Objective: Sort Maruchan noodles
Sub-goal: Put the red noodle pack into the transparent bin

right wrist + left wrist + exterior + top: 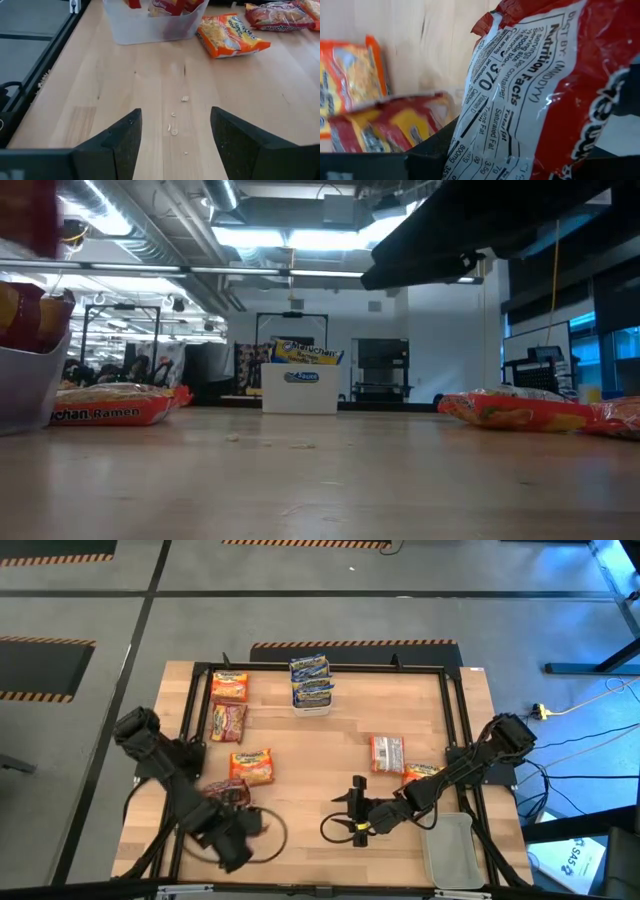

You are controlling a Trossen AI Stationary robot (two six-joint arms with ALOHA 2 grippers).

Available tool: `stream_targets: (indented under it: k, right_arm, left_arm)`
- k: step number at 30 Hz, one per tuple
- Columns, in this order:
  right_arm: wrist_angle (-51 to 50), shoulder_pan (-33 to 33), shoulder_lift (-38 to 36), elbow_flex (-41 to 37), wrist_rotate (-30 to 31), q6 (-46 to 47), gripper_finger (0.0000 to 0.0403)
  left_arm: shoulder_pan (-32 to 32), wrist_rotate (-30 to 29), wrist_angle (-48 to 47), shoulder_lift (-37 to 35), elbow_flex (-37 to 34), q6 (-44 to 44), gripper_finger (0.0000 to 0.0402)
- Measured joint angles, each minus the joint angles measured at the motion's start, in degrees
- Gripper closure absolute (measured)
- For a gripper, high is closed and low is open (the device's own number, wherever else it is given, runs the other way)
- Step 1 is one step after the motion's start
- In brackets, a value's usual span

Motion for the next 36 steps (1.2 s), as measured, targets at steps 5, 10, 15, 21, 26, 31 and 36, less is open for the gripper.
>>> stream_targets:
  k: [5,10,15,21,26,31,36]
  right_arm:
    - [0.17,0.0,0.0,0.0,-0.42,1.75,0.0184]
    - [3.14,0.0,0.0,0.0,-0.42,1.93,0.0185]
    - [5.46,0.0,0.0,0.0,-0.42,1.93,0.0185]
    - [5.94,0.0,0.02,0.0,-0.44,3.12,0.0185]
    - [5.58,0.0,0.04,0.0,-0.44,4.4,0.0185]
    - [5.58,0.0,0.04,0.0,-0.44,4.45,0.0185]
    - [5.58,0.0,0.04,0.0,-0.44,4.45,0.0185]
  left_arm:
    - [-5.45,-2.12,-1.83,0.03,-2.91,-7.84,0.0218]
    - [-8.13,-3.31,-1.93,0.03,-6.69,-12.04,0.0218]
    - [-7.85,-2.91,0.57,0.03,-9.99,-10.98,0.0218]
    - [-6.47,-2.61,6.65,0.03,-14.6,-7.82,0.0218]
    - [-5.43,0.8,13.16,0.03,-19.54,-7.12,0.0218]
    - [-5.66,0.21,16.16,0.05,-23.08,-6.62,0.0212]
    - [-5.61,-0.32,15.96,0.05,-23.67,-6.24,0.0203]
